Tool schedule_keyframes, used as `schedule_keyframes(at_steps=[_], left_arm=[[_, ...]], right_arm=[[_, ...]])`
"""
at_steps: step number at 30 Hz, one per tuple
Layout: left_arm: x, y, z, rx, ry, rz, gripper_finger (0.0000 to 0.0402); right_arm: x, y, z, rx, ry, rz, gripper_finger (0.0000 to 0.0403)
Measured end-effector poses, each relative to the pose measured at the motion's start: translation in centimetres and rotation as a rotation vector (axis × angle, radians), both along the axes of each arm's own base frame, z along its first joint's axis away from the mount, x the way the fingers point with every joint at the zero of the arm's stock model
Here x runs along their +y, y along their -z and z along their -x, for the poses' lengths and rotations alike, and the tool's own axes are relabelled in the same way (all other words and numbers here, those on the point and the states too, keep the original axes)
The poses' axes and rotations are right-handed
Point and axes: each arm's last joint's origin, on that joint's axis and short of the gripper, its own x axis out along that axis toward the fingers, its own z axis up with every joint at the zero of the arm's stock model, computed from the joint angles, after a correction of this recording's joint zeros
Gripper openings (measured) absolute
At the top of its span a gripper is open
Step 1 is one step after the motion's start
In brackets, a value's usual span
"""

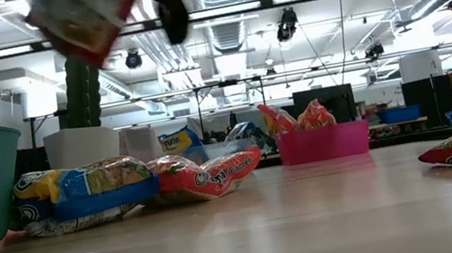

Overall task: Sort Maruchan noodles
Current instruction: Put the red noodle pack into the green bin

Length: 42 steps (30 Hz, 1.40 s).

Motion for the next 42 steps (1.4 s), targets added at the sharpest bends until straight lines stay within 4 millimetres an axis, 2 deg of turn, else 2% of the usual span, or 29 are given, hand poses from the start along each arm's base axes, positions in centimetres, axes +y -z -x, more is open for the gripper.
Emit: schedule_keyframes(at_steps=[9,13,18,23,29,32,38,42], left_arm=[[0.4,-2.8,1.7,0.040,-0.048,-0.044,0.0075],[0.9,-3.7,2.2,0.066,-0.062,-0.039,0.0075],[1.0,-3.7,2.4,0.074,-0.063,-0.041,0.0075],[0.8,-2.8,2.2,0.109,-0.045,-0.037,0.0075],[0.2,-1.6,2.2,0.200,0.024,0.074,0.0075],[-0.2,-0.9,2.2,0.301,0.062,0.124,0.0075],[-0.7,1.4,2.4,0.574,0.011,0.175,0.0075],[-1.6,2.7,2.3,0.724,-0.018,0.181,0.0075]], right_arm=[[2.0,0.1,-5.8,-0.080,-0.135,0.003,0.0017],[2.6,1.4,-8.0,-0.086,-0.167,-0.001,0.0017],[3.3,3.1,-10.4,-0.078,-0.245,-0.040,0.0017],[3.9,5.5,-12.6,-0.005,-0.328,-0.107,0.0018],[4.3,7.5,-14.3,0.178,-0.337,-0.106,0.0018],[4.4,7.7,-14.6,0.227,-0.331,-0.094,0.0018],[4.4,7.5,-14.8,0.225,-0.335,-0.076,0.0020],[4.7,7.6,-14.7,0.218,-0.343,-0.053,0.0043]])
